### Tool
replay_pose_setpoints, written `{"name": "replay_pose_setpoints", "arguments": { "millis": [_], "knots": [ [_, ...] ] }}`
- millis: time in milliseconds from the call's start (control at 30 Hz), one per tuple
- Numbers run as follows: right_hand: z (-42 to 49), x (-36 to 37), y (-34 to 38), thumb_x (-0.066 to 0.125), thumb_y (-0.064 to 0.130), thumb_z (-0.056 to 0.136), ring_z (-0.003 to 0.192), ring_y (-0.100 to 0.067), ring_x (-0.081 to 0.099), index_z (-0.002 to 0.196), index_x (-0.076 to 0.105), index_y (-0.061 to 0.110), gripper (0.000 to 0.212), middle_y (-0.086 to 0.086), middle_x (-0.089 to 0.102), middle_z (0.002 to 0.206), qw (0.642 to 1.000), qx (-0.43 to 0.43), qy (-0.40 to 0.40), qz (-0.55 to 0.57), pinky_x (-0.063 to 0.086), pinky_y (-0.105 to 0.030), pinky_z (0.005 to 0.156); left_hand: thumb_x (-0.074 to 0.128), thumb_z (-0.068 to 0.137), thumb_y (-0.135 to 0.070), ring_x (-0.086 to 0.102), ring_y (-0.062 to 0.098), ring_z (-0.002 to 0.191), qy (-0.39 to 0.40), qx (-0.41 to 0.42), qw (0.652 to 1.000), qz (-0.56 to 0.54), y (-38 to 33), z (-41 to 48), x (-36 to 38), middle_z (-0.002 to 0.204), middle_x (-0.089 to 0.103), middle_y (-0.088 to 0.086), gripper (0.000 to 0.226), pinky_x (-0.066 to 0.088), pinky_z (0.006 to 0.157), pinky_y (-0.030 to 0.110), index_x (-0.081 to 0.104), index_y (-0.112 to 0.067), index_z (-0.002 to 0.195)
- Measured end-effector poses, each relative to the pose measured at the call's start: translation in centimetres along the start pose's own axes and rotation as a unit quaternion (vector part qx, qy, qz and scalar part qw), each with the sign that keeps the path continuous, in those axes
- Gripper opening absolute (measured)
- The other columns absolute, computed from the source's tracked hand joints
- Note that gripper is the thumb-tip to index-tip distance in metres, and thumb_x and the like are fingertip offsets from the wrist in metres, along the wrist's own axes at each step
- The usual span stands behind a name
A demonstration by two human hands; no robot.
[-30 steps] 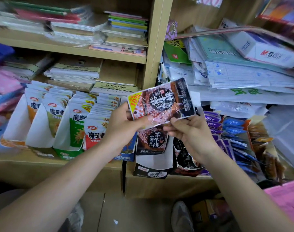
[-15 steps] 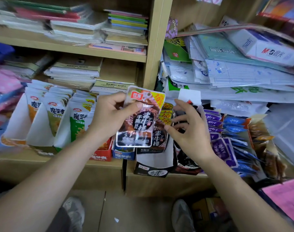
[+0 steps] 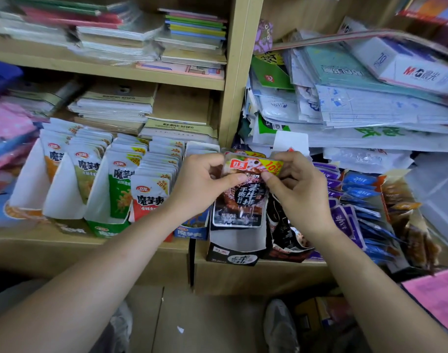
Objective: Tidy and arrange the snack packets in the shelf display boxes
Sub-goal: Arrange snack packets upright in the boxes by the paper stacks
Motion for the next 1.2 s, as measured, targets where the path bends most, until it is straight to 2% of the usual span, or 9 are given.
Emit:
{"name": "replay_pose_setpoints", "arguments": {
  "millis": [67,200,267,333,500,733,833,1000,1200],
  "knots": [
    [0.2,-0.5,-0.3,0.074,0.015,0.090,0.079,-0.018,0.071,0.101,0.064,0.030,0.021,-0.001,0.071,0.083,1.000,-0.003,0.000,0.002,0.061,-0.047,0.069,0.084,0.081,-0.031,0.074,0.015,0.080,0.002,-0.003,1.000,0.018,0.1,0.2,0.1,0.086,0.077,0.001,0.028,0.060,0.068,0.045,0.077,-0.006,0.091],
    [0.3,0.2,-0.9,0.073,0.019,0.091,0.074,-0.023,0.069,0.096,0.067,0.024,0.009,-0.001,0.071,0.080,0.997,-0.025,0.041,-0.063,0.057,-0.047,0.071,0.081,0.076,-0.047,0.071,0.004,0.083,0.024,0.021,0.992,0.124,0.3,0.4,-0.4,0.095,0.074,-0.016,0.033,0.061,0.069,0.041,0.074,-0.034,0.106],
    [0.2,0.9,-1.0,0.073,0.019,0.091,0.065,-0.025,0.066,0.093,0.069,0.018,0.005,-0.002,0.069,0.072,0.986,-0.057,0.062,-0.146,0.043,-0.046,0.077,0.083,0.076,-0.041,0.067,0.005,0.086,0.007,0.050,0.982,0.182,0.1,0.3,-0.8,0.105,0.068,-0.019,0.052,0.060,0.069,0.040,0.066,-0.034,0.124],
    [0.3,1.6,-1.0,0.075,0.020,0.090,0.066,-0.023,0.065,0.094,0.072,0.013,0.008,-0.001,0.070,0.074,0.973,-0.080,0.078,-0.201,0.046,-0.040,0.071,0.083,0.079,-0.032,0.063,0.007,0.092,-0.010,0.073,0.976,0.205,-0.1,0.2,-1.2,0.109,0.064,-0.017,0.058,0.059,0.071,0.041,0.061,-0.033,0.132],
    [0.3,3.5,-1.5,0.085,0.018,0.078,0.083,-0.026,0.066,0.095,0.076,0.011,0.021,-0.003,0.073,0.089,0.937,-0.131,0.093,-0.310,0.058,-0.042,0.069,0.084,0.079,-0.034,0.056,0.008,0.097,0.021,0.097,0.955,0.281,0.2,0.0,-0.9,0.111,0.062,-0.013,0.034,0.056,0.074,0.039,0.074,-0.029,0.111],
    [0.0,3.6,-1.1,0.086,0.012,0.074,0.099,-0.029,0.061,0.113,0.067,0.012,0.044,-0.004,0.057,0.109,0.934,-0.134,0.064,-0.325,0.057,-0.044,0.069,0.082,0.079,-0.043,0.052,0.012,0.103,0.029,0.128,0.925,0.356,0.0,0.0,-0.4,0.119,0.055,-0.010,0.045,0.054,0.071,0.033,0.072,-0.025,0.118],
    [0.2,2.9,-1.3,0.087,0.010,0.071,0.105,-0.028,0.057,0.121,0.065,0.012,0.055,-0.005,0.056,0.116,0.937,-0.120,0.057,-0.323,0.054,-0.041,0.082,0.083,0.077,-0.045,0.053,0.013,0.102,0.034,0.127,0.916,0.378,0.1,0.1,-0.3,0.119,0.053,-0.009,0.045,0.053,0.068,0.031,0.072,-0.026,0.116],
    [0.4,2.5,-1.6,0.091,0.016,0.067,0.097,-0.032,0.056,0.119,0.069,0.013,0.057,-0.006,0.068,0.105,0.924,-0.131,0.080,-0.350,0.051,-0.043,0.082,0.087,0.072,-0.041,0.049,0.015,0.094,0.030,0.161,0.905,0.393,-0.5,-0.2,0.1,0.103,0.056,-0.006,0.034,0.046,0.070,0.032,0.073,-0.026,0.100],
    [0.9,2.3,-1.6,0.083,0.010,0.077,0.087,-0.029,0.059,0.110,0.072,0.013,0.034,-0.004,0.071,0.092,0.929,-0.139,0.072,-0.336,0.051,-0.040,0.077,0.086,0.069,-0.054,0.050,0.020,0.102,0.090,0.121,0.875,0.461,0.9,-0.9,1.4,0.098,0.060,-0.009,0.045,0.043,0.081,0.038,0.078,-0.030,0.106]
  ]
}}
Point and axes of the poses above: each hand's wrist, its own z-axis towards the middle knuckle, its own x-axis out of the palm, y = z × x, the point moved 6 cm from there along z, towards the middle knuckle
